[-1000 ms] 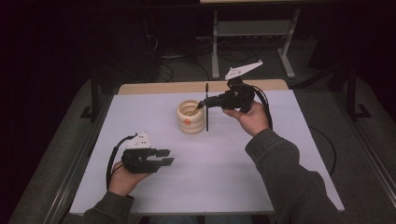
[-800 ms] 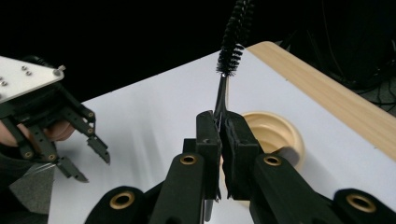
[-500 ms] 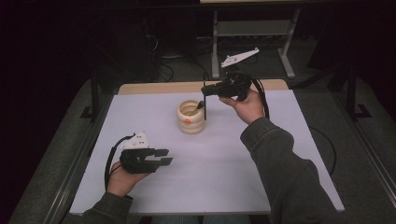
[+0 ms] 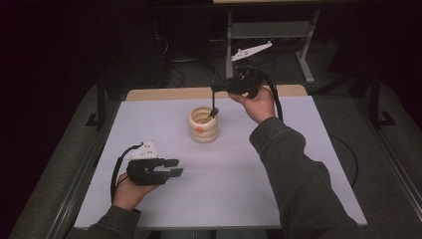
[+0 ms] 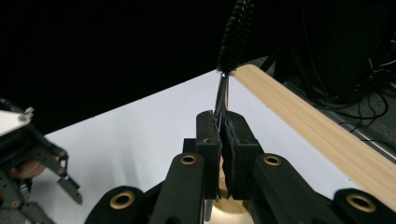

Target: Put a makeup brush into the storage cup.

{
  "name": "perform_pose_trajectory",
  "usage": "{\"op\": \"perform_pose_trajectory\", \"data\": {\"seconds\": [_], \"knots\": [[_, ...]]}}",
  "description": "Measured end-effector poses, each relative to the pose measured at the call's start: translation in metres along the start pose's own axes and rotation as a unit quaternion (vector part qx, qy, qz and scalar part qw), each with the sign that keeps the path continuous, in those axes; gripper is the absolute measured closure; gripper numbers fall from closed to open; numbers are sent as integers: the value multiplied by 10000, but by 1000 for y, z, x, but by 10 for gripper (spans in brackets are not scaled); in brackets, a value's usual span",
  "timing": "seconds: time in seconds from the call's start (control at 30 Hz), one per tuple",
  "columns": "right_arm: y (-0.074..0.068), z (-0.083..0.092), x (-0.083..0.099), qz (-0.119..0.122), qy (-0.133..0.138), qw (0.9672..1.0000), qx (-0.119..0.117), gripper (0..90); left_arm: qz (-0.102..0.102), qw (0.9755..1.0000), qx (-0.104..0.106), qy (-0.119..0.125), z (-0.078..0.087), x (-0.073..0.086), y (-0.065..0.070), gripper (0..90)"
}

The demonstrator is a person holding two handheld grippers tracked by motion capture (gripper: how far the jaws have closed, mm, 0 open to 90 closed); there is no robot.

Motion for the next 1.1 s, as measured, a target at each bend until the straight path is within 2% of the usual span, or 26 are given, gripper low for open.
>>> {"op": "perform_pose_trajectory", "data": {"seconds": [0.23, 0.47, 0.67, 0.9, 0.97, 1.1], "knots": [[7, -9, -10, -65, 136, 9999, 77, 847, -3, 10000, -28, 20, 2, 0, -1, 610], [13, -26, -15, -132, 162, 9997, 118, 847, -1, 10000, -44, 61, 5, 0, -2, 600], [19, -38, -13, -208, 172, 9995, 147, 847, 64, 9999, -69, 69, 7, 1, -3, 594], [26, -49, -11, -290, 239, 9991, 214, 847, 26, 9999, -68, 95, 10, 2, -4, 586], [28, -51, -10, -324, 221, 9990, 223, 847, 62, 9999, -69, 142, 10, 1, -4, 584], [32, -56, -6, -369, 168, 9988, 270, 847, 10, 9999, -57, 120, 11, 1, -4, 577]]}}
Point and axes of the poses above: each handheld gripper's, and its own axes: z roughly backward along the jaws, x roughly out of its underside, y roughly to its right, the point moved 8 cm from there along -z, roughly forward along the jaws, and after that the axes turned 5 degrees about -y, right-handed, at the moved point
